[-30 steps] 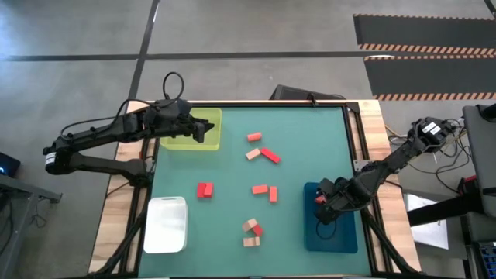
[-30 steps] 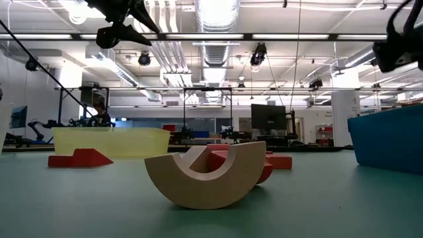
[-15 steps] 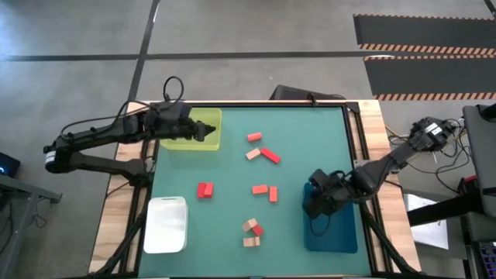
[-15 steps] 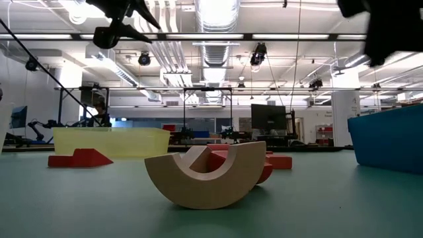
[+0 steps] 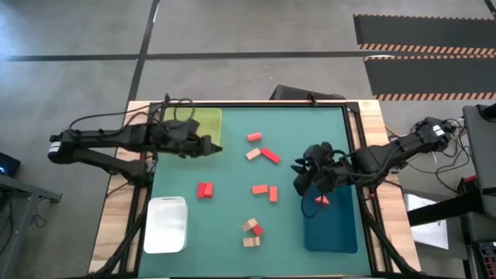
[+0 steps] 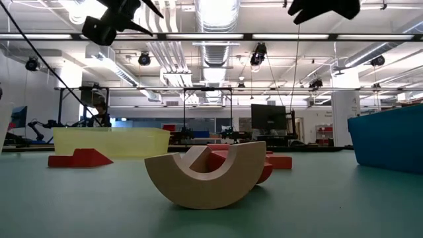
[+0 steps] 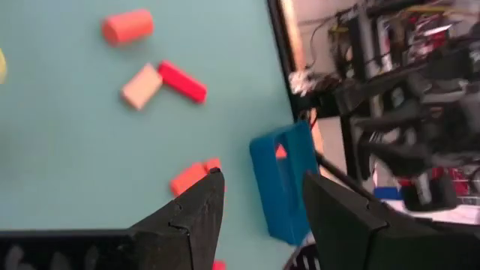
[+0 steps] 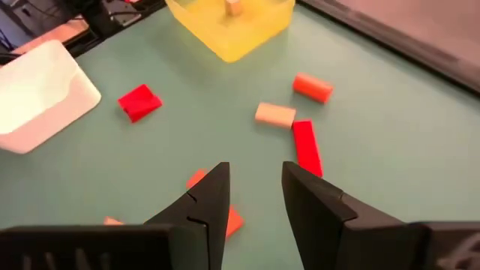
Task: Sort & place blocks by color
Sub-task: Put the red block into the white bin
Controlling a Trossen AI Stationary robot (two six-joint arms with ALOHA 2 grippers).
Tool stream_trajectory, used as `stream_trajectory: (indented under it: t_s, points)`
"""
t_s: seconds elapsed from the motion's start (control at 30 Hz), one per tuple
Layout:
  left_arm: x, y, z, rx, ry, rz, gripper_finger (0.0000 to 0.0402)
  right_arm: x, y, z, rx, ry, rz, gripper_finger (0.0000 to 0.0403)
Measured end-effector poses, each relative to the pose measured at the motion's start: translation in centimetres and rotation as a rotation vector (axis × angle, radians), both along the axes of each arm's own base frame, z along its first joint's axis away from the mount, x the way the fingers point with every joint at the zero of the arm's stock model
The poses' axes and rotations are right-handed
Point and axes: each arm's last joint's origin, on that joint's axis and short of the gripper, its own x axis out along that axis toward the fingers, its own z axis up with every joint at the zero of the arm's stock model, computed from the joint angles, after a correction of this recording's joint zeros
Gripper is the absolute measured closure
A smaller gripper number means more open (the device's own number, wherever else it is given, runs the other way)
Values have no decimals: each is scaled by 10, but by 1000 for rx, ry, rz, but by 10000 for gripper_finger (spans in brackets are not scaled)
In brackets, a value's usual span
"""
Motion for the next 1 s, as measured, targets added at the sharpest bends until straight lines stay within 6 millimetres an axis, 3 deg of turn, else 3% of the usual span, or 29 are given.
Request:
stream_trajectory:
  t_s: [0.43, 0.57, 0.83, 1.0]
  points:
    - [47, -50, -21, -311, 161, -192, 237, -2, -3, 5, -67, 8, 74, 294]
    - [54, -63, -26, -372, 336, -215, 237, -2, -3, 6, -81, 14, 87, 294]
    - [48, -65, -39, -367, 782, -124, 237, -2, -3, 6, -119, 34, 122, 294]
    - [56, -67, -59, -349, 836, -120, 237, -2, -3, 6, -123, 37, 126, 294]
